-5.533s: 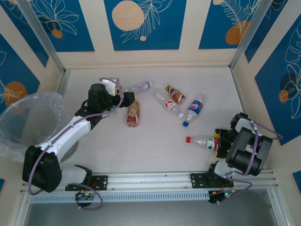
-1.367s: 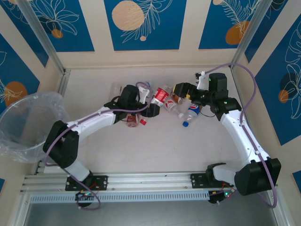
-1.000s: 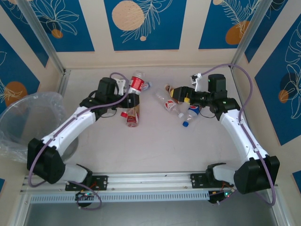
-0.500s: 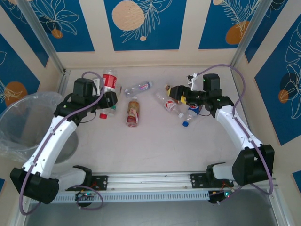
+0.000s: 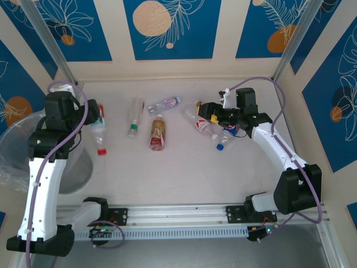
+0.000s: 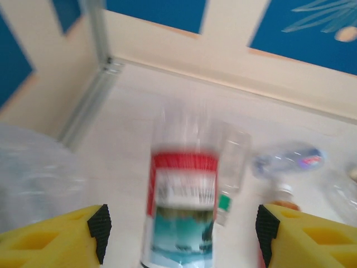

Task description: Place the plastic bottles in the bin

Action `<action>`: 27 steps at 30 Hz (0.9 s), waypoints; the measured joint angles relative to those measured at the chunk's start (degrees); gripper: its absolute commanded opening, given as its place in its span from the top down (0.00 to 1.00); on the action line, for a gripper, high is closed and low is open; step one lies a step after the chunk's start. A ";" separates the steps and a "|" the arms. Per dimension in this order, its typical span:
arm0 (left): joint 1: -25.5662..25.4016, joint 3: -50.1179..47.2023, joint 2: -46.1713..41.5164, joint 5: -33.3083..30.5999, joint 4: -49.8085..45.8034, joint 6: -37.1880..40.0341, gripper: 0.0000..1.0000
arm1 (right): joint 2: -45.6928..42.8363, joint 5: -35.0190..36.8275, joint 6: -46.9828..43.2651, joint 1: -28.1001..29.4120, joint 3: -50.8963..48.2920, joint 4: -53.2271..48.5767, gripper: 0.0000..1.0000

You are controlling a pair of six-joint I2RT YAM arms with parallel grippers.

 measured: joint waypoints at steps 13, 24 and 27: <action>3.72 -0.13 1.44 7.85 -1.09 -1.14 0.12 | 1.36 2.27 -1.07 0.00 0.11 -0.37 0.01; -16.00 -0.57 18.95 2.08 -0.76 -5.05 0.00 | 1.14 5.66 -1.01 0.00 -0.26 -1.62 0.01; -14.49 -1.90 26.86 1.64 0.81 -6.38 0.01 | 0.17 6.78 -1.03 0.00 -0.87 -2.19 0.01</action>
